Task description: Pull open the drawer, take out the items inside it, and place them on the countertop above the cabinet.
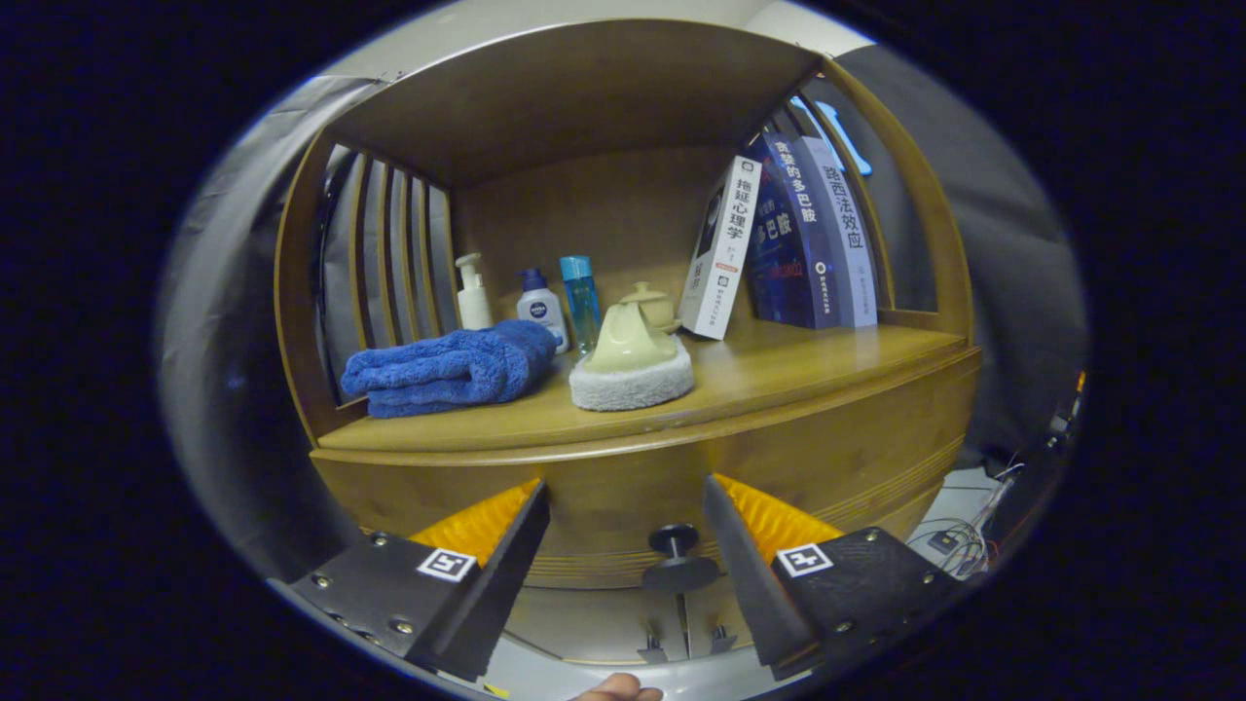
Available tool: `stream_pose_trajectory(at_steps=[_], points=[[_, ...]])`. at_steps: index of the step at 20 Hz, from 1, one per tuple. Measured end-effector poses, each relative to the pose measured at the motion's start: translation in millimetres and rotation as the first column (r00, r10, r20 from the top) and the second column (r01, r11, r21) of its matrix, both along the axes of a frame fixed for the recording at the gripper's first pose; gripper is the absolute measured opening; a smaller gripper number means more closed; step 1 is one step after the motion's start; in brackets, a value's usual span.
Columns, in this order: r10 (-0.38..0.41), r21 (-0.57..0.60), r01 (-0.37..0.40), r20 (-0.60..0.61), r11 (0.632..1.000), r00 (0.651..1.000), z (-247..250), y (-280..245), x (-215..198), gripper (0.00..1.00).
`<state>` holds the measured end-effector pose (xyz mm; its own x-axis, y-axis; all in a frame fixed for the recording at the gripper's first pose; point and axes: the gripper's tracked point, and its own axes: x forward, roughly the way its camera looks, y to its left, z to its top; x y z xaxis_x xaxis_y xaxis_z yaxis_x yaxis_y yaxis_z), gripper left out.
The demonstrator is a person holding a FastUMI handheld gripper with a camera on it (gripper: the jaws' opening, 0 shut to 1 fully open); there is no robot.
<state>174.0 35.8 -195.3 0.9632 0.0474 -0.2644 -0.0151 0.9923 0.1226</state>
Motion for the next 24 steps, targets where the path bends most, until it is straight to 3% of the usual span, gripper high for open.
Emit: stream_pose_trajectory(at_steps=[11,16,19,24], points=[[0.023,0.006,-0.023,-0.038,1.000,0.999,-0.2,0.1,-0.8,0.97],[0.037,-0.049,-0.044,-0.124,0.998,0.992,-9.2,-2.7,-15.6,1.00],[0.040,-0.069,-0.048,-0.105,0.996,0.994,6.2,-5.1,-31.3,1.00],[-0.022,-0.132,0.020,-0.012,0.991,1.000,65.9,-30.6,-57.0,1.00]])
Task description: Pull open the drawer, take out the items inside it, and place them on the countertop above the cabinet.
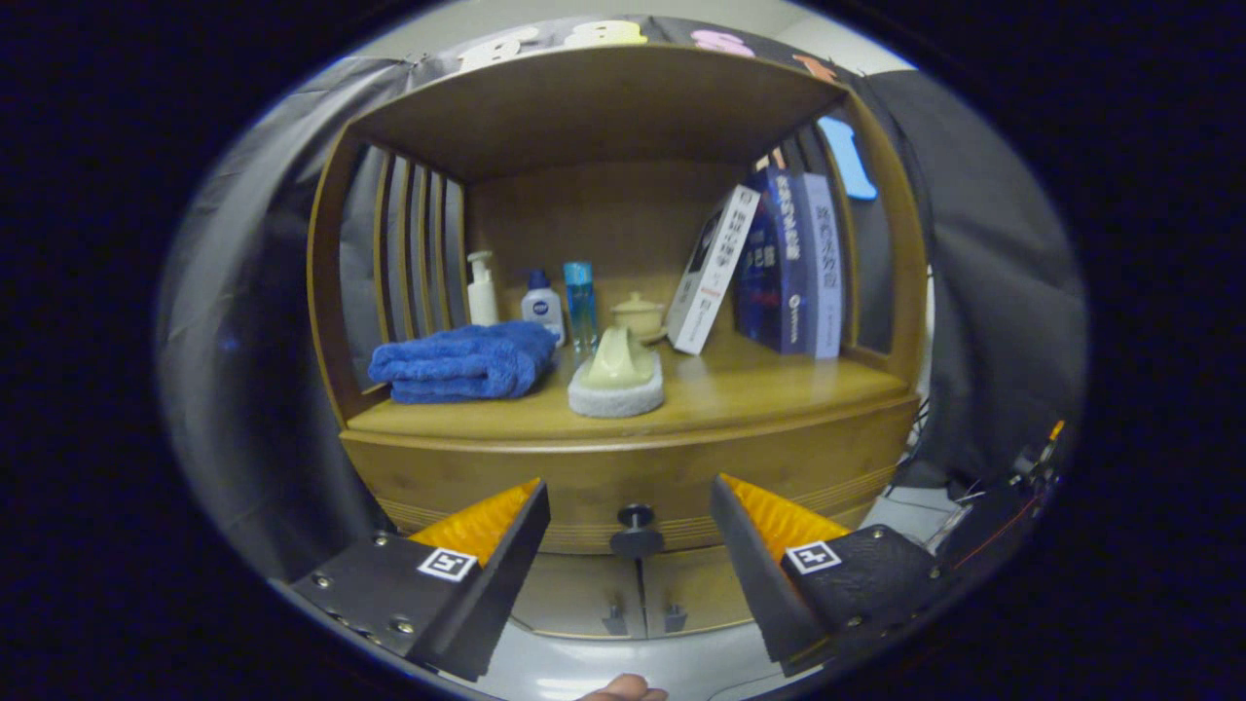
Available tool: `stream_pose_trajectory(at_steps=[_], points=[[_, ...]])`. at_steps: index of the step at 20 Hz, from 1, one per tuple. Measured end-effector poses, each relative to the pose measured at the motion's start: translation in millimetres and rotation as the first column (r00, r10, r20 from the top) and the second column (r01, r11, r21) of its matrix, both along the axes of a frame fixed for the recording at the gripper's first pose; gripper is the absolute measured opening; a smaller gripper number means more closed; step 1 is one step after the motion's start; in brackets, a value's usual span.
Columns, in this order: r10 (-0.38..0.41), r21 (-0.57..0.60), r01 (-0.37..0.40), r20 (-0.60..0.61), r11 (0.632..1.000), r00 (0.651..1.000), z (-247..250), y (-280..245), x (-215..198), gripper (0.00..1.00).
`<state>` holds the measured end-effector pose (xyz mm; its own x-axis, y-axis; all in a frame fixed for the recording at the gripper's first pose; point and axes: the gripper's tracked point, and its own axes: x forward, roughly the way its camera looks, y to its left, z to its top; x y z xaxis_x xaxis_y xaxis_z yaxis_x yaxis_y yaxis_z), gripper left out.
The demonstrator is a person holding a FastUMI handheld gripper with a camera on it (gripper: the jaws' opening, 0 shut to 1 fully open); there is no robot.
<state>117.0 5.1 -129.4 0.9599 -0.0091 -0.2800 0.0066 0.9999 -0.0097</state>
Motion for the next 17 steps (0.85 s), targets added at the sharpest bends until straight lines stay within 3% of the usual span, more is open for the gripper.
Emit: stream_pose_trajectory(at_steps=[11,17], points=[[-0.063,-0.108,0.079,0.143,0.991,0.988,125.0,-40.8,-64.7,0.99],[-0.138,-0.103,0.159,0.186,0.982,0.973,150.3,-66.1,-94.2,0.99]])
